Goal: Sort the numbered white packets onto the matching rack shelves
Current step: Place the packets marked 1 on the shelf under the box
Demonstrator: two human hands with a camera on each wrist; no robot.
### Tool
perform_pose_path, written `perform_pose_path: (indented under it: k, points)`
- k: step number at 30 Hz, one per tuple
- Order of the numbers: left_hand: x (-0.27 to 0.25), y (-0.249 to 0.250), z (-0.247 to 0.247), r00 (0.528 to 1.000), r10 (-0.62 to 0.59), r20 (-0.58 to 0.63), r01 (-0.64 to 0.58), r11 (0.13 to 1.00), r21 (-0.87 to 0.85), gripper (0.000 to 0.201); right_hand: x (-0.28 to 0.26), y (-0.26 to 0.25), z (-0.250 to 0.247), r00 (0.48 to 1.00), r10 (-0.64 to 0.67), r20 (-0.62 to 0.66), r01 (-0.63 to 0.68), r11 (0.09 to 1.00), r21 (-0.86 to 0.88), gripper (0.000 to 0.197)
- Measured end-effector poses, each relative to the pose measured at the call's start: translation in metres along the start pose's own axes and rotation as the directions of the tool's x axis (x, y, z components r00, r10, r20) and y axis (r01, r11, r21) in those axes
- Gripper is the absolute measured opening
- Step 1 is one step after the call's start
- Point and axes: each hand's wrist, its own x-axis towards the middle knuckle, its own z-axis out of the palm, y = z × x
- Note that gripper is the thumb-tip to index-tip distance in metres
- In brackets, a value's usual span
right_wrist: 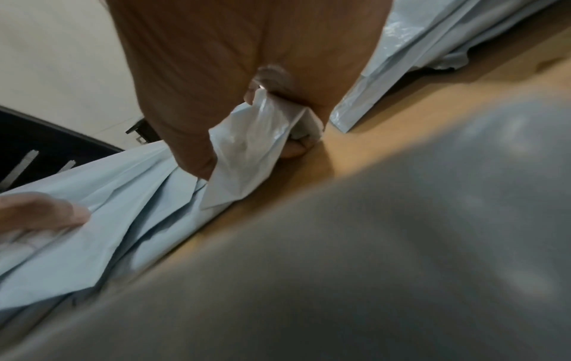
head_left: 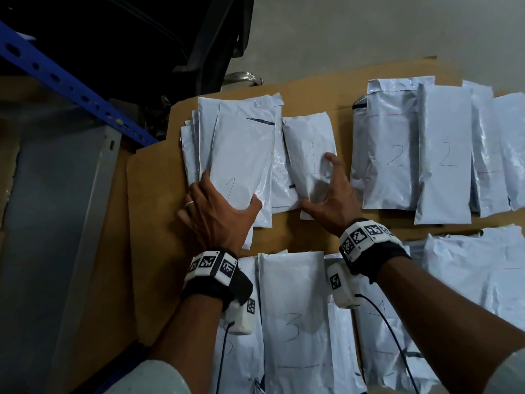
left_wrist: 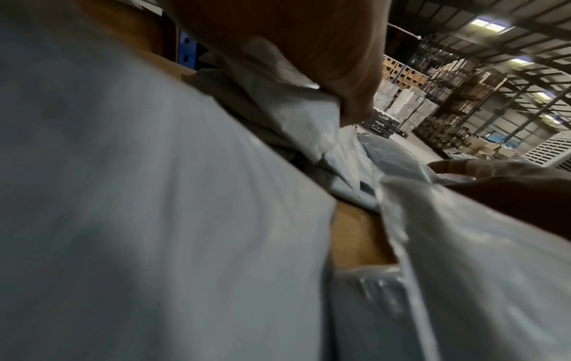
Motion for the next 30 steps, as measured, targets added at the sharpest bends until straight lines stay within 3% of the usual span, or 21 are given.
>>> perform_pose_path:
  k: [7, 18, 30]
  points:
    - [-0.003, 0.0, -0.01, 0.992, -0.007, -0.123, -0.004, 0.996, -0.09, 0.1, -0.012, -0.001, -0.004, 0.995, -0.087, -0.055, 0.093, 0.988, 0.12, 0.103]
    - [-0.03, 0.009, -0.046, 0.986, -0.059, -0.156, 0.03, 0.983, -0.181, 0.101, -0.046, -0.032, -0.015, 0.948, -0.185, -0.258, 0.221, 0.968, 0.116, 0.114]
    - [-0.1, 0.004, -0.163, 0.988, -0.054, -0.147, 0.015, 0.966, -0.256, 0.103, -0.134, -0.096, -0.058, 0.916, -0.185, -0.357, 0.268, 0.943, 0.198, 0.114]
